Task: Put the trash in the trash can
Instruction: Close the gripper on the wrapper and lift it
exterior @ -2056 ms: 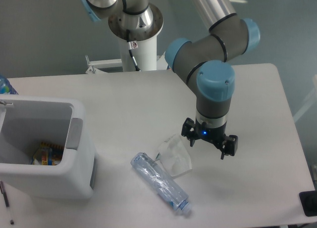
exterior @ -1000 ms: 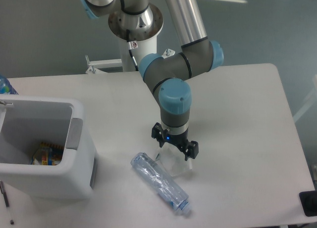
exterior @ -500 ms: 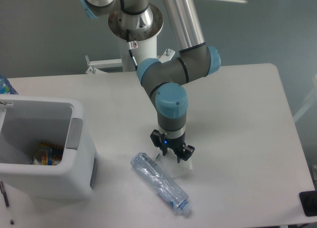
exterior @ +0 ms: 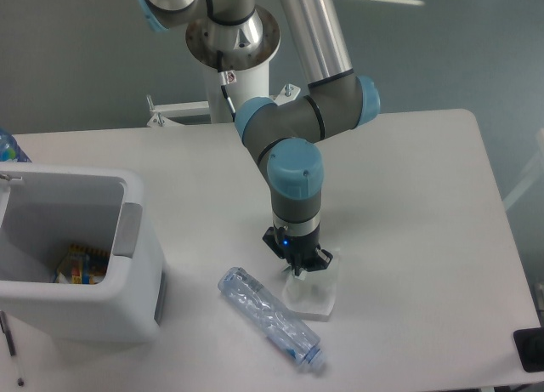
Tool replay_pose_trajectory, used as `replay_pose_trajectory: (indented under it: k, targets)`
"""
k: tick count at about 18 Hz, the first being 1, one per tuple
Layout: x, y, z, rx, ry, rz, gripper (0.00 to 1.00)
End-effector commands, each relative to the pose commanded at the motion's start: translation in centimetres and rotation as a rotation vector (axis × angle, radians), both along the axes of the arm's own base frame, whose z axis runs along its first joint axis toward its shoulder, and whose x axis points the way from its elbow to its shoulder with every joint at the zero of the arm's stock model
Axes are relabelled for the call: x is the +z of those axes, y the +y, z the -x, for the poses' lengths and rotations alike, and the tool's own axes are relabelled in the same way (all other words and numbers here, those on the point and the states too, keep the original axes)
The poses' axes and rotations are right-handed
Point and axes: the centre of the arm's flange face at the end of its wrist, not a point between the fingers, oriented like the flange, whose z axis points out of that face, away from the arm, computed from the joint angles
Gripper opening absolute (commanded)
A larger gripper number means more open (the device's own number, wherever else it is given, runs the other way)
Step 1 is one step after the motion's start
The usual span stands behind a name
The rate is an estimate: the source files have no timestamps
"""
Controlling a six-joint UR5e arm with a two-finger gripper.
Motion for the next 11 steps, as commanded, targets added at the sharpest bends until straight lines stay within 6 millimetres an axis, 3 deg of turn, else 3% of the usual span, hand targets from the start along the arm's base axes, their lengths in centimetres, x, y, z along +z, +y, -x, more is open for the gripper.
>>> replay_pose_trajectory:
  k: [7, 11]
  targets:
    - [2.5, -0.9, 1.9, 0.031, -0.006, -0.066, 0.0]
    - [4.5, 0.0, 1.8, 0.048, -0.049, -0.168, 0.0]
